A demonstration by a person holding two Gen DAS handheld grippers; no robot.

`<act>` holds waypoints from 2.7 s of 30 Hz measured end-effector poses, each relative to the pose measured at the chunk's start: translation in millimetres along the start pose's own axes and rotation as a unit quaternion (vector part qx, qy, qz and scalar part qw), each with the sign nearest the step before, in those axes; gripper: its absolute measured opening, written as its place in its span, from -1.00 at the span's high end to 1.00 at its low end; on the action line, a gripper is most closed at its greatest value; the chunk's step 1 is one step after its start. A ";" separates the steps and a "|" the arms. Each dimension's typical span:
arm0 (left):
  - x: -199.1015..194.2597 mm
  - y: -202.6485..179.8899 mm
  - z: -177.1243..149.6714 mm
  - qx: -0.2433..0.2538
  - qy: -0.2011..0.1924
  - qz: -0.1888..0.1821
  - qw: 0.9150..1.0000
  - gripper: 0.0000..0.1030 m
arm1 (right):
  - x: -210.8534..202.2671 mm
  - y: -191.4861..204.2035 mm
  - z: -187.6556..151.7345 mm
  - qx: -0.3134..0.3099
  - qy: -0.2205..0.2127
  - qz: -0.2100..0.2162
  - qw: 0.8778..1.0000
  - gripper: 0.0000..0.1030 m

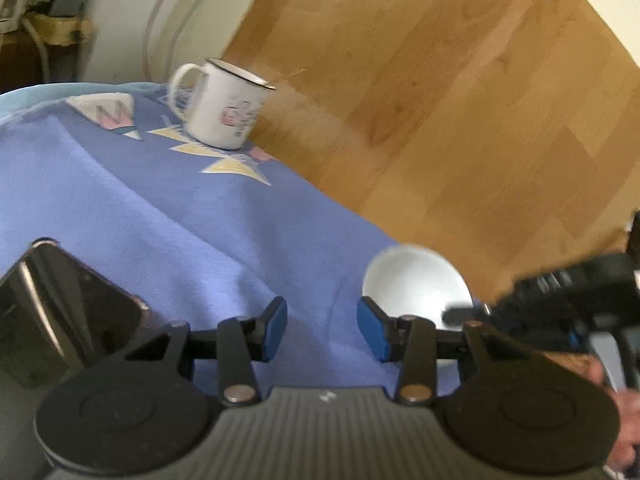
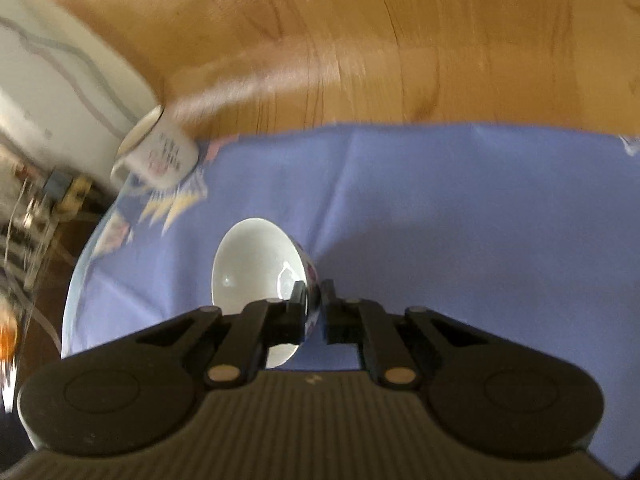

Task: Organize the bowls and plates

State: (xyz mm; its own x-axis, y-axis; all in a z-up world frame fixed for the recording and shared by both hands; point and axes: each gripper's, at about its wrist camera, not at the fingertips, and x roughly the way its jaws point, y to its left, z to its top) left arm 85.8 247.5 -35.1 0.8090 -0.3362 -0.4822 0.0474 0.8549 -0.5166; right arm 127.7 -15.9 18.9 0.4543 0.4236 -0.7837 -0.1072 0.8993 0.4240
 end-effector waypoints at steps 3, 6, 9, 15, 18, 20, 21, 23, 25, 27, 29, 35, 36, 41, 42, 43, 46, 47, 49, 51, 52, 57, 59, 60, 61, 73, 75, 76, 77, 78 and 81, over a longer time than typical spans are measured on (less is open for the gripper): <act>-0.5 -14.1 -5.0 0.032 0.018 -0.027 0.999 0.24 | -23.4 -4.3 -26.0 -0.014 0.018 0.002 1.000 0.82; -6.8 -28.4 -12.9 0.039 0.044 -0.062 0.996 0.24 | -43.7 -13.2 -47.8 -0.017 0.025 0.004 1.000 0.81; -16.4 -41.7 -21.7 0.041 0.063 -0.068 0.995 0.24 | -56.4 -24.1 -60.2 -0.008 0.029 0.009 0.999 0.80; -13.8 -66.5 -41.2 0.068 0.115 -0.040 0.990 0.21 | -63.7 -36.6 -74.8 0.010 0.028 0.026 0.999 0.80; -9.8 -77.1 -48.0 0.088 0.124 -0.021 0.988 0.40 | -62.7 -37.6 -75.8 0.010 0.020 0.022 1.000 0.79; -9.1 -82.2 -48.5 0.082 0.141 -0.033 0.986 0.75 | -66.1 -37.6 -76.6 0.002 0.008 0.014 1.000 0.77; -10.5 -86.7 -48.2 0.082 0.143 -0.029 0.986 0.78 | -69.3 -38.6 -76.3 0.001 0.005 0.016 1.000 0.77; -15.5 -98.4 -46.7 0.094 0.142 -0.025 0.985 0.78 | -78.5 -42.5 -77.1 -0.001 -0.002 0.018 1.000 0.78; -20.9 -113.0 -44.9 0.103 0.141 -0.033 0.984 0.78 | -93.2 -45.8 -79.2 -0.011 -0.015 0.018 1.000 0.78; -26.3 -131.8 -44.0 0.113 0.141 -0.045 0.983 0.78 | -111.1 -52.2 -82.1 -0.014 -0.029 0.015 0.999 0.78; -28.9 -152.4 -43.3 0.122 0.144 -0.061 0.980 0.78 | -128.7 -63.9 -85.4 -0.007 -0.042 0.012 0.999 0.78; -26.9 -218.0 -57.9 0.154 0.161 -0.116 0.968 0.78 | -184.8 -112.4 -100.5 0.014 -0.082 -0.018 0.996 0.78; -25.0 -229.3 -63.1 0.162 0.166 -0.124 0.965 0.78 | -192.9 -121.0 -104.1 0.021 -0.088 -0.023 0.996 0.78; -9.7 -275.8 -96.2 0.197 0.198 -0.144 0.949 0.77 | -222.1 -162.5 -127.3 0.053 -0.112 -0.050 0.991 0.77; -7.0 -281.6 -102.6 0.203 0.204 -0.144 0.947 0.77 | -224.6 -169.2 -131.4 0.059 -0.115 -0.054 0.990 0.77; -3.7 -286.9 -108.1 0.209 0.210 -0.143 0.944 0.77 | -225.7 -177.0 -134.9 0.067 -0.116 -0.057 0.989 0.77; 4.2 -295.6 -119.2 0.219 0.223 -0.138 0.940 0.77 | -224.4 -194.5 -142.6 0.090 -0.115 -0.057 0.988 0.77; 6.9 -296.4 -121.9 0.220 0.227 -0.135 0.939 0.77 | -222.5 -198.2 -144.7 0.095 -0.114 -0.055 0.987 0.77; 9.9 -300.7 -125.3 0.222 0.231 -0.128 0.939 0.77 | -218.6 -202.3 -147.1 0.099 -0.112 -0.052 0.987 0.77; 12.9 -299.4 -125.7 0.223 0.231 -0.121 0.939 0.77 | -212.7 -201.2 -148.3 0.096 -0.111 -0.050 0.988 0.77; 13.3 -299.1 -125.8 0.224 0.231 -0.119 0.939 0.75 | -211.8 -200.0 -148.8 0.092 -0.112 -0.051 0.988 0.77; 11.2 -307.0 -127.7 0.243 0.221 -0.118 0.937 0.47 | -208.8 -199.1 -151.5 0.066 -0.123 -0.061 0.988 0.70; 7.5 -312.8 -129.0 0.254 0.213 -0.122 0.936 0.32 | -208.8 -200.6 -152.7 0.063 -0.130 -0.066 0.987 0.69; 4.3 -315.4 -128.7 0.261 0.206 -0.122 0.935 0.21 | -209.0 -200.7 -153.0 0.060 -0.132 -0.068 0.987 0.69; 0.7 -316.8 -128.6 0.269 0.198 -0.119 0.935 0.14 | -209.8 -200.2 -153.8 0.057 -0.135 -0.071 0.987 0.68; -45.7 -312.2 -124.9 0.312 0.121 -0.109 0.936 0.01 | -251.1 -168.9 -200.9 0.009 -0.266 -0.086 0.960 0.22; -53.8 -309.4 -126.5 0.319 0.113 -0.107 0.935 0.01 | -259.5 -158.9 -221.5 -0.006 -0.301 -0.099 0.948 0.07; -58.0 -307.9 -128.5 0.322 0.109 -0.106 0.935 -0.01 | -263.5 -154.4 -233.5 -0.012 -0.317 -0.105 0.942 -0.06; -61.1 -306.9 -130.3 0.324 0.106 -0.104 0.934 -0.02 | -265.9 -151.9 -241.9 -0.016 -0.329 -0.109 0.938 -0.22; -63.6 -305.3 -131.9 0.325 0.104 -0.103 0.934 -0.04 | -268.4 -149.0 -251.5 -0.017 -0.342 -0.114 0.933 -0.32; -70.5 -299.6 -137.3 0.329 0.100 -0.097 0.934 -0.16 | -273.5 -143.4 -274.8 -0.003 -0.377 -0.120 0.918 -0.95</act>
State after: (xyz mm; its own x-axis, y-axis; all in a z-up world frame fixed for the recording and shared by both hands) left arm -65.9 -39.1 56.5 0.6253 -0.5216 -0.5805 0.5852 0.8055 -0.0933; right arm -224.2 -230.9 47.7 0.9484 0.0194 -0.3166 0.0722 0.9587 0.2751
